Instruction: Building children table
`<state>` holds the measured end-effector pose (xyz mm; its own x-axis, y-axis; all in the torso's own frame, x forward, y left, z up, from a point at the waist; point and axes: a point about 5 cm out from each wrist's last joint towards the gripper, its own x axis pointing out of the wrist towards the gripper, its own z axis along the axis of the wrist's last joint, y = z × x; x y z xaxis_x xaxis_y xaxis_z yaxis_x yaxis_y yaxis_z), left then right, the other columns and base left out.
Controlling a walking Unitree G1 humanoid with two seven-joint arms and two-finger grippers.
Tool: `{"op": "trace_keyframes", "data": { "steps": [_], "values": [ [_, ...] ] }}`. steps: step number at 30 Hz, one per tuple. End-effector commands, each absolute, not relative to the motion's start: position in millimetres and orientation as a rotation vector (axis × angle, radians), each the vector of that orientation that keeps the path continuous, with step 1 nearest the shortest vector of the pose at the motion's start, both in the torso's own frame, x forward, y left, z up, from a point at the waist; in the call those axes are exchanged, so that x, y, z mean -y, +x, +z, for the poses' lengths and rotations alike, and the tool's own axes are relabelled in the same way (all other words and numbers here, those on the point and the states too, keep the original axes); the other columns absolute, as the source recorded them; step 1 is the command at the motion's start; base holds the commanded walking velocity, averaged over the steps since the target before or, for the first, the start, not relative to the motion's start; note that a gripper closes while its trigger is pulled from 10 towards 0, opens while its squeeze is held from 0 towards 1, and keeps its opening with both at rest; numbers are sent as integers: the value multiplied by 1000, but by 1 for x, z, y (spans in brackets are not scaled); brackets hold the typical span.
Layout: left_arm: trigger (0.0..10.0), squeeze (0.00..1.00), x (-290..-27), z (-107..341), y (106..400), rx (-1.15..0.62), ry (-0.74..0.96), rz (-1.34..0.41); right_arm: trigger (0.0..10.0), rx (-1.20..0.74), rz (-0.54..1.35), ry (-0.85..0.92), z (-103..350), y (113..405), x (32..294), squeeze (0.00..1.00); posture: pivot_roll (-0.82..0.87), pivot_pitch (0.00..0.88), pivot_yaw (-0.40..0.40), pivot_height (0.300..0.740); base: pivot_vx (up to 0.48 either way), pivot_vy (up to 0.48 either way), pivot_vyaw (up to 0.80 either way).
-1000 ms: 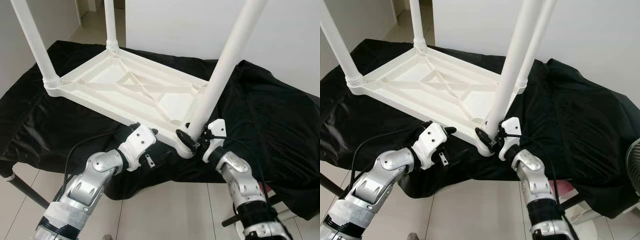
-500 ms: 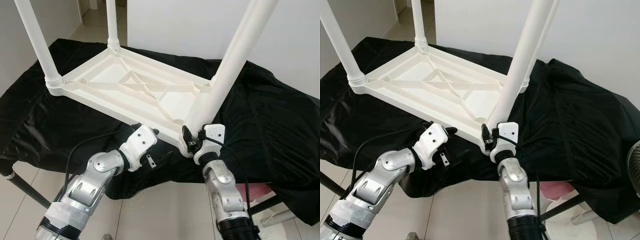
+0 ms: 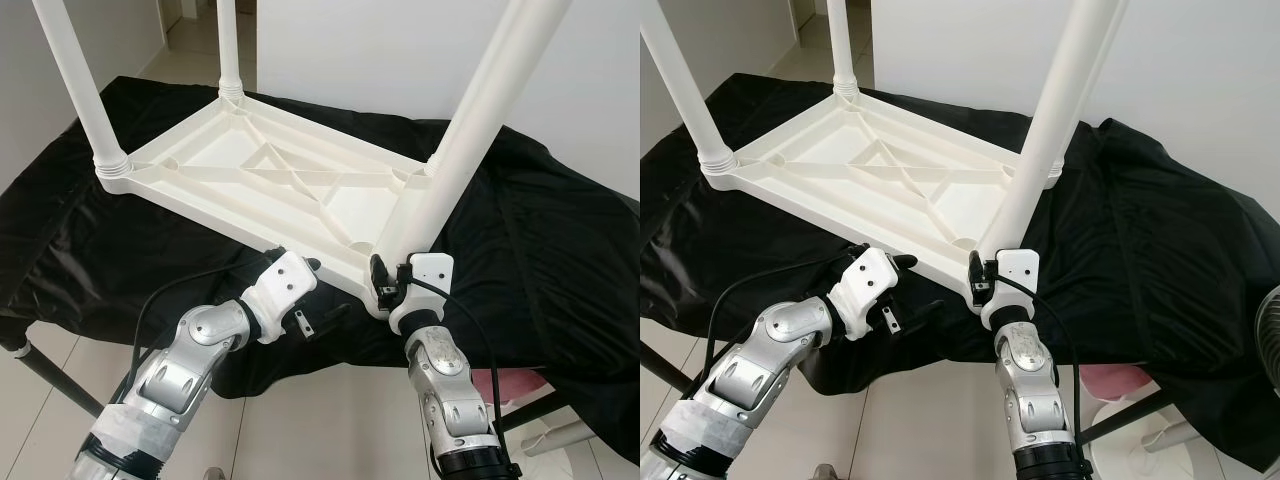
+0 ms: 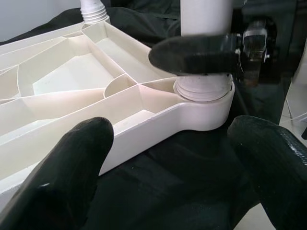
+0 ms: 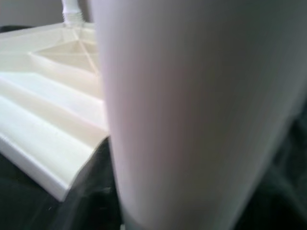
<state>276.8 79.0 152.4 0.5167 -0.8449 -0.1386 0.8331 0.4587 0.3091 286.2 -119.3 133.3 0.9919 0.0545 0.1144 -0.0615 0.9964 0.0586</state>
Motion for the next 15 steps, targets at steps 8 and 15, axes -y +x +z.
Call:
{"op": "trace_keyframes", "data": {
  "steps": [8,15],
  "values": [
    [10000,0,-79,150,276,23,383,-1065,10000,160,70,95,142,284,126,1000,43,2,-112,740,0,0,0],
    [10000,0,-79,150,276,26,386,-1067,10000,172,179,82,144,281,133,0,39,1,-113,740,0,0,0]
  ]
}}
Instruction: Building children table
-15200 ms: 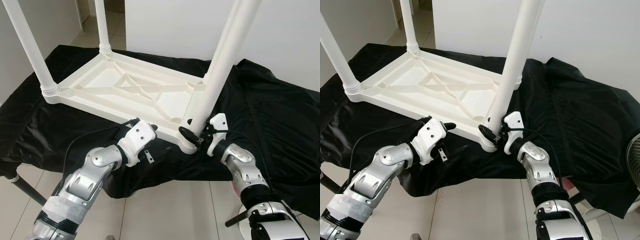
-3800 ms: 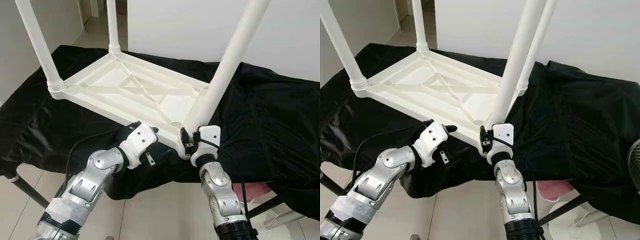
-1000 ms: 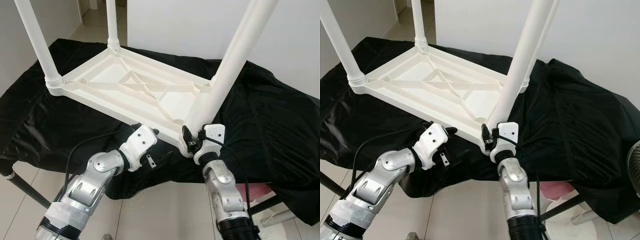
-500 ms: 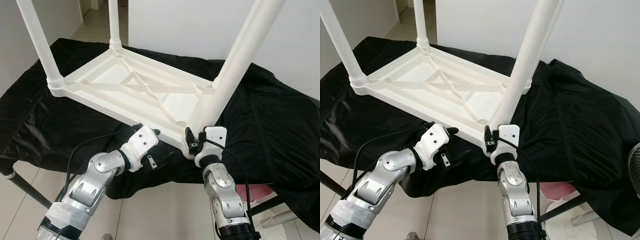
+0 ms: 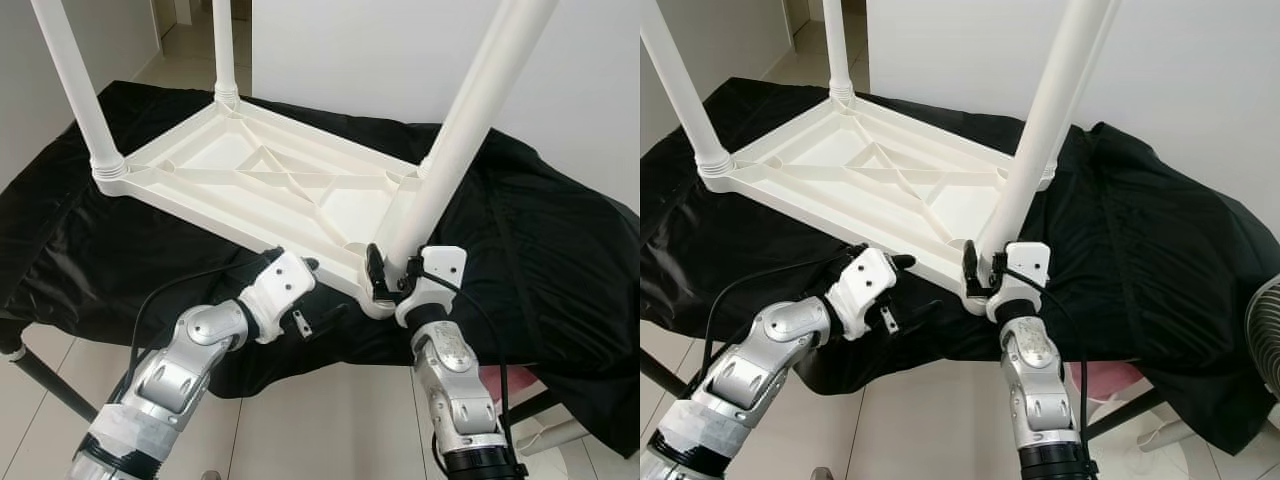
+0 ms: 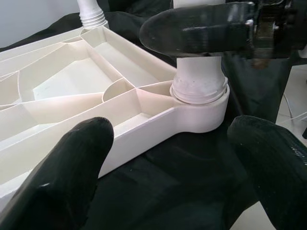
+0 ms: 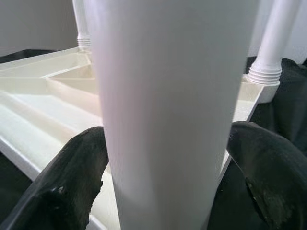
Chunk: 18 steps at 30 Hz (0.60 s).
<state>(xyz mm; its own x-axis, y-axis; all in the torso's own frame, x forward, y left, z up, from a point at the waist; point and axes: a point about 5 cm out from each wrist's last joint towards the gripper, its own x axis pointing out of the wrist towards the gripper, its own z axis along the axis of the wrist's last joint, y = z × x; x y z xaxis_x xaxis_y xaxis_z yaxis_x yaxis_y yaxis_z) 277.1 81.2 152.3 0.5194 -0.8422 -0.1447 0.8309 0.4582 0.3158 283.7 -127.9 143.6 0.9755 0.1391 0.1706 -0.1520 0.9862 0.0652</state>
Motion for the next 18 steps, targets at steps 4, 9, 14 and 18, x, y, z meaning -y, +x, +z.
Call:
{"op": "trace_keyframes", "data": {
  "steps": [4,9,14,18],
  "values": [
    [10000,0,-79,150,276,27,387,-1067,10000,172,202,81,144,281,135,0,39,1,-113,740,0,0,0],
    [10000,0,-79,150,276,25,386,-1069,10000,171,300,59,146,292,148,0,27,6,-105,740,0,0,0],
    [10000,0,-79,152,278,27,387,-1071,10000,147,447,6,146,307,158,0,21,9,-90,740,0,0,0],
    [10000,0,-79,153,278,27,389,-1073,10000,122,546,-19,144,310,155,0,19,11,-83,740,0,0,0]
  ]
}}
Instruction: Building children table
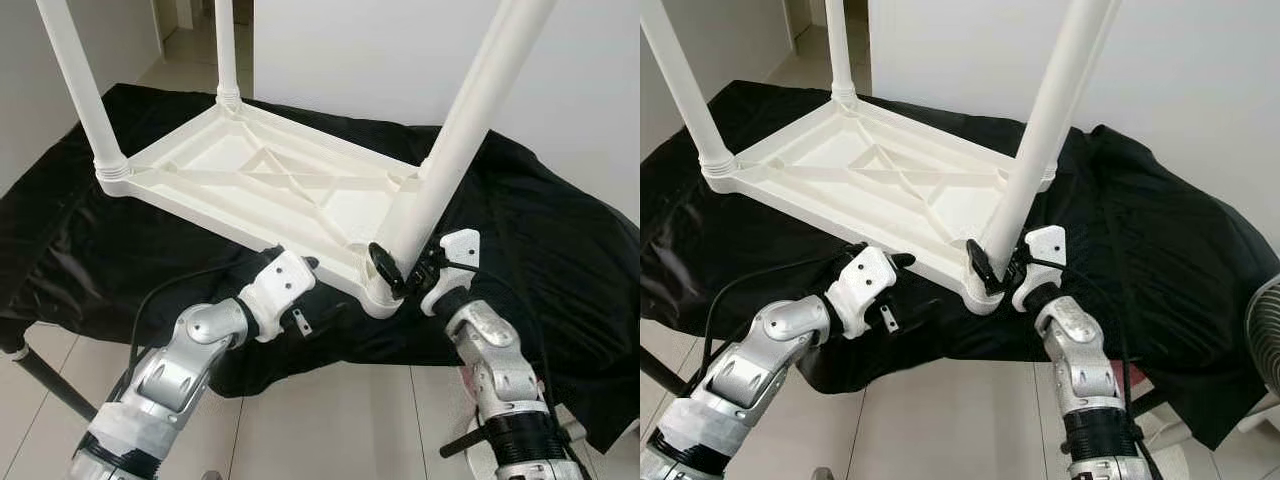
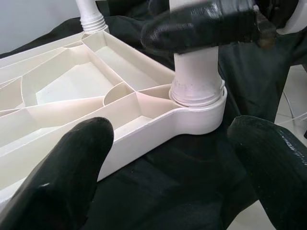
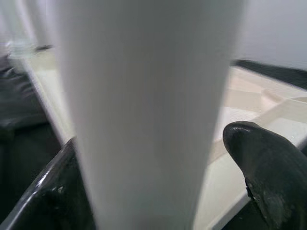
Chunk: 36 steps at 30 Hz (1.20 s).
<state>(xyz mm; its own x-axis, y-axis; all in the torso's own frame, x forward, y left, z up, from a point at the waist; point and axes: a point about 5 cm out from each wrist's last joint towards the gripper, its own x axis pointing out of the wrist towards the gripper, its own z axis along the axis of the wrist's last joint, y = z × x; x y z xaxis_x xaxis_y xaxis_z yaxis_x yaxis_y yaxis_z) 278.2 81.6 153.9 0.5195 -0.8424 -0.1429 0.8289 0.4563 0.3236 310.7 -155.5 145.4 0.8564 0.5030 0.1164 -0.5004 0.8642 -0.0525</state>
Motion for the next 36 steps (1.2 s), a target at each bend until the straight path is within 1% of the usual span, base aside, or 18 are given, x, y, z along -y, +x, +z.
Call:
{"op": "trace_keyframes", "data": {
  "steps": [1,5,7,10,11,12,13,15,16,25,26,33,36],
  "values": [
    [10000,0,-80,153,279,27,391,-1074,10000,98,610,-24,141,312,152,0,19,11,-83,740,0,0,0],
    [10000,0,-80,153,278,27,392,-1074,10000,77,656,-37,136,314,150,0,22,14,-76,740,0,0,0],
    [10000,0,-81,154,278,26,393,-1074,10000,29,722,-65,127,318,144,0,27,19,-73,740,0,0,0],
    [10000,0,-81,154,279,26,394,-1074,10000,15,746,-72,124,319,143,0,27,19,-73,740,0,0,0],
    [10000,0,-81,154,279,26,395,-1072,2784,2,757,-80,121,321,142,0,31,21,-70,740,0,0,0],
    [10000,0,-81,154,279,26,395,-1072,2784,2,757,-80,121,321,142,0,31,21,-70,740,0,0,0],
    [10000,0,-82,154,279,25,396,-1071,549,-4,761,-85,119,322,142,0,31,21,-70,740,0,0,0],
    [10000,0,-82,154,279,26,396,-1070,549,-8,764,-85,118,323,142,0,33,22,-70,740,0,0,0],
    [10000,0,-82,155,279,26,397,-1067,0,-10,762,-84,118,325,144,0,39,25,-70,740,0,0,0],
    [10000,0,-84,156,279,26,396,-1056,0,-2,742,-66,117,326,151,0,51,28,-71,740,0,0,0],
    [10000,0,-84,156,280,29,396,-1053,10000,5,734,-62,118,326,152,0,51,27,-75,740,0,0,0],
    [10000,0,-84,157,281,32,396,-1049,10000,43,694,-36,123,328,154,0,48,25,-78,740,0,0,0],
    [10000,0,-84,156,281,30,394,-1047,10000,46,614,-37,123,329,156,0,46,27,-80,740,0,0,0]
  ]
}}
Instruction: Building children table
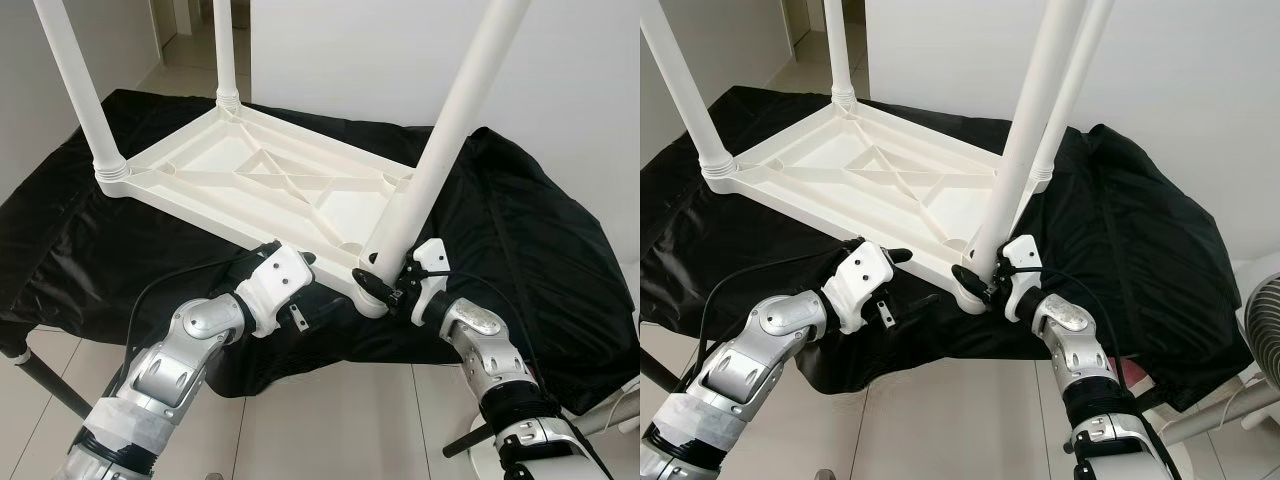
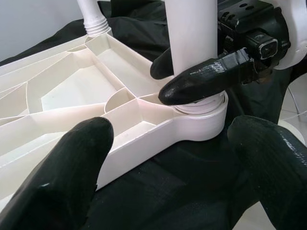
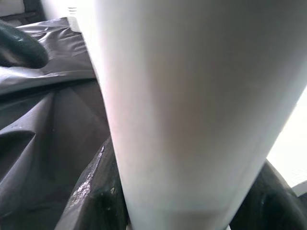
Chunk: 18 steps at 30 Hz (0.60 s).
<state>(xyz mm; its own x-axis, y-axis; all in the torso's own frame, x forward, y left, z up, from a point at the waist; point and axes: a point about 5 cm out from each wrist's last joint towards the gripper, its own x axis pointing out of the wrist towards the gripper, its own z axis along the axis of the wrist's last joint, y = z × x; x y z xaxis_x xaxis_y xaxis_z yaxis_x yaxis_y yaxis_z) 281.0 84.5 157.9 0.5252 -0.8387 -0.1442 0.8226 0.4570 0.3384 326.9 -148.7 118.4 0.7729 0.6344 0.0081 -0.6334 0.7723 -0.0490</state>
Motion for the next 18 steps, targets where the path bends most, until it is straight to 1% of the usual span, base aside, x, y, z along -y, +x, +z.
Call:
{"op": "trace_keyframes", "data": {
  "steps": [1,3,5,6,7,9,11,12,15,16,17,18],
  "values": [
    [10000,0,-84,156,281,30,394,-1047,10000,46,614,-37,123,329,156,0,46,27,-80,740,0,0,0],
    [10000,0,-83,155,280,29,387,-1048,10000,44,515,-25,123,326,157,0,37,32,-81,740,0,0,0],
    [10000,0,-83,155,280,29,387,-1048,10000,44,515,-25,123,326,157,0,37,32,-81,740,0,0,0],
    [10000,0,-82,155,280,29,384,-1051,10000,51,471,-17,124,324,155,0,29,34,-79,740,0,0,0],
    [10000,0,-82,155,280,29,384,-1051,10000,51,471,-17,124,324,155,0,29,34,-79,740,0,0,0],
    [10000,0,-80,154,279,28,381,-1057,10000,56,379,4,125,319,150,0,22,38,-76,740,0,0,0],
    [10000,0,-80,154,279,28,381,-1057,10000,56,379,4,125,319,150,0,22,38,-76,740,0,0,0],
    [10000,0,-80,154,279,28,381,-1060,10000,53,304,15,124,317,148,0,18,41,-76,740,0,0,0],
    [10000,0,-80,154,279,28,381,-1060,10000,53,304,15,124,317,148,0,18,41,-76,740,0,0,0],
    [10000,0,-80,154,279,28,381,-1062,10000,45,232,29,122,315,146,0,16,43,-74,740,0,0,0],
    [10000,0,-79,154,279,27,380,-1065,10000,36,122,43,118,311,141,0,17,48,-77,740,0,0,0],
    [10000,0,-79,154,279,27,380,-1065,10000,36,122,43,118,311,141,0,17,48,-77,740,0,0,0]
  ]
}}
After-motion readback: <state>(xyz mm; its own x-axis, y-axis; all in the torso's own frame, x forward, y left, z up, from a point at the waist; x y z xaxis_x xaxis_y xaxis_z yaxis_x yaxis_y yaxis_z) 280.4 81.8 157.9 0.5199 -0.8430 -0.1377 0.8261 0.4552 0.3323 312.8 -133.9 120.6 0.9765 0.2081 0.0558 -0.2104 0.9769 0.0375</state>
